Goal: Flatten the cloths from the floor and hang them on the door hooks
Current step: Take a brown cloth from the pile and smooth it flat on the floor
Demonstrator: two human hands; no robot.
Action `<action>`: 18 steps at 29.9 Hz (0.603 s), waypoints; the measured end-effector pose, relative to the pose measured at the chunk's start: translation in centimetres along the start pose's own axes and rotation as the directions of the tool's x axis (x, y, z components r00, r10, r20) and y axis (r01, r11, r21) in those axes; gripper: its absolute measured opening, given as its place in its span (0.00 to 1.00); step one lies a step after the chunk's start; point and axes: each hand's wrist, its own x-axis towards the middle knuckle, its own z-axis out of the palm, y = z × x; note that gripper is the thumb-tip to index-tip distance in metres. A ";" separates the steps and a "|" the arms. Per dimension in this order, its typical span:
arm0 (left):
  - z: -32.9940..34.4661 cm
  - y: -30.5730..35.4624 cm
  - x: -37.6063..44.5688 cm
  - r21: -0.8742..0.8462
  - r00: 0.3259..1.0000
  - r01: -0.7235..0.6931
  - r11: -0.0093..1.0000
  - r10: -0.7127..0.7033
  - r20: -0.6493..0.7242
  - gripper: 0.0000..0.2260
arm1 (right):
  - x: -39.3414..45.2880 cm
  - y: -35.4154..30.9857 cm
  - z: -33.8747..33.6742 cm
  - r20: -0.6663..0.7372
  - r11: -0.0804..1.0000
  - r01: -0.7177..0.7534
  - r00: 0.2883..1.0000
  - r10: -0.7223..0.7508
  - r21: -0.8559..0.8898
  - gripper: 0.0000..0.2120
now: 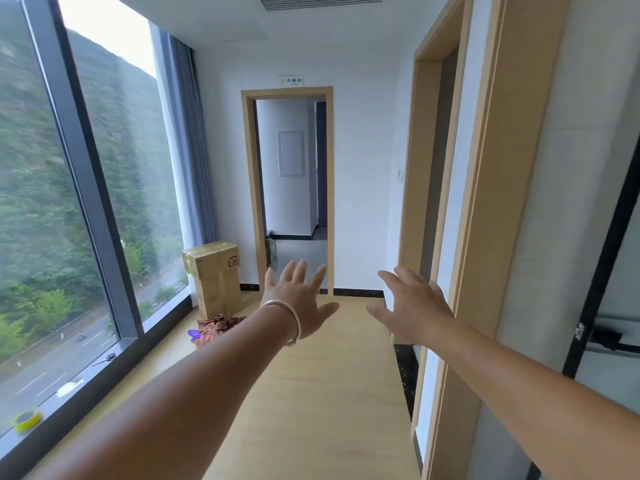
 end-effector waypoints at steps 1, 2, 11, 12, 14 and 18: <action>0.5 -0.2 1.1 0.017 1.000 0.007 1.000 -0.007 -0.003 0.35 | 1.1 0.1 0.7 0.004 1.000 0.004 1.000 -0.004 0.018 0.34; 0.8 -0.2 2.0 0.029 1.000 0.015 0.999 -0.015 0.006 0.35 | 2.1 0.3 1.2 0.001 1.000 0.004 1.000 -0.004 0.023 0.34; 2.9 -0.3 12.7 0.084 0.999 0.043 0.996 -0.042 -0.010 0.35 | 13.0 4.5 4.1 -0.010 0.999 0.021 1.000 -0.021 0.037 0.34; 3.0 -0.1 13.9 0.083 0.999 0.041 0.996 -0.040 -0.016 0.35 | 14.2 5.1 4.2 -0.004 0.999 0.022 1.000 -0.021 0.037 0.34; 3.3 0.1 16.4 0.076 0.999 0.044 0.996 -0.041 -0.031 0.35 | 16.5 6.1 4.6 -0.007 0.999 0.023 1.000 -0.023 0.033 0.34; 5.0 0.7 20.8 0.077 0.999 0.027 0.997 -0.026 -0.020 0.35 | 20.5 7.8 5.9 -0.009 0.999 0.022 1.000 -0.022 0.023 0.34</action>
